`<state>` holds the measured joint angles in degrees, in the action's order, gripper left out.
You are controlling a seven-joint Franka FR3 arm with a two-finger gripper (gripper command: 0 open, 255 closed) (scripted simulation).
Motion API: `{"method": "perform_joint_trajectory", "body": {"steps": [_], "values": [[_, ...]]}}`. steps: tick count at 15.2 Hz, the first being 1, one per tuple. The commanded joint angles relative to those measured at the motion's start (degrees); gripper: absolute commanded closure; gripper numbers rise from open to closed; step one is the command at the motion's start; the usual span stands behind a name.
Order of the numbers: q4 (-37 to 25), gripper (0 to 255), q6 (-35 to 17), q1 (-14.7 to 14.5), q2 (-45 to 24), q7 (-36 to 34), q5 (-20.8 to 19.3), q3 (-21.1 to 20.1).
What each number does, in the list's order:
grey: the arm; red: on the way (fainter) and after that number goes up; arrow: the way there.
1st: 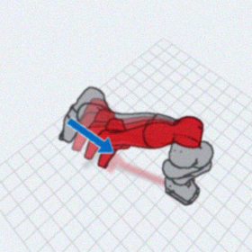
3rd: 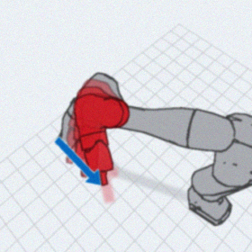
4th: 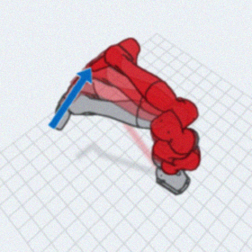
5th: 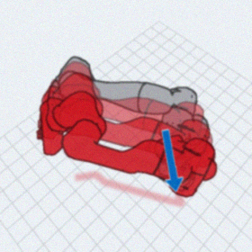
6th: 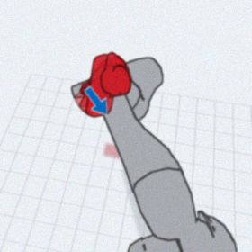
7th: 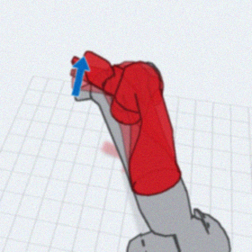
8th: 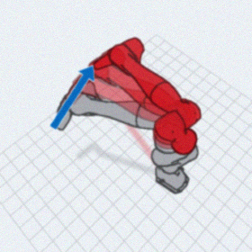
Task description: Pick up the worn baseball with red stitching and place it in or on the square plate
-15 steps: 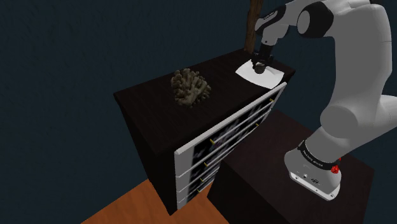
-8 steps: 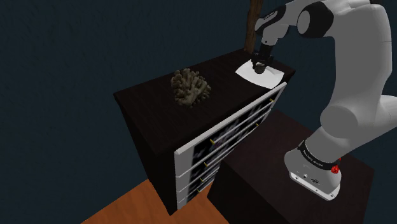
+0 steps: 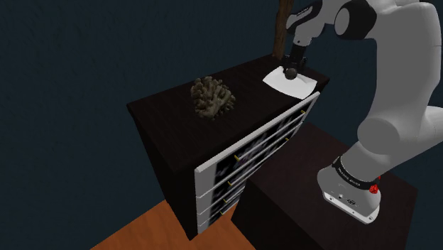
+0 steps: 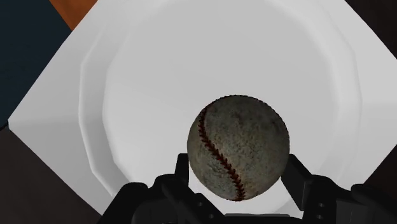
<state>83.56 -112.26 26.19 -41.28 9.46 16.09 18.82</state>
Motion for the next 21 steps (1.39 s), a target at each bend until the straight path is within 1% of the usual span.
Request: {"method": "perform_joint_trajectory", "body": {"steps": [1,12,13,14,21], "values": [[-0.3,255,1.1,0.0,0.8,-0.1,-0.3,0.2],[-2.9,255,7.1,-0.2,4.4,-1.0,-1.5,1.0],[1.5,255,5.4,-1.0,7.1,-0.7,-2.0,1.4],[4.2,255,4.4,-1.5,8.7,-0.6,-2.3,1.6],[5.9,255,0.3,-1.3,6.3,0.0,-1.3,1.0]]}}
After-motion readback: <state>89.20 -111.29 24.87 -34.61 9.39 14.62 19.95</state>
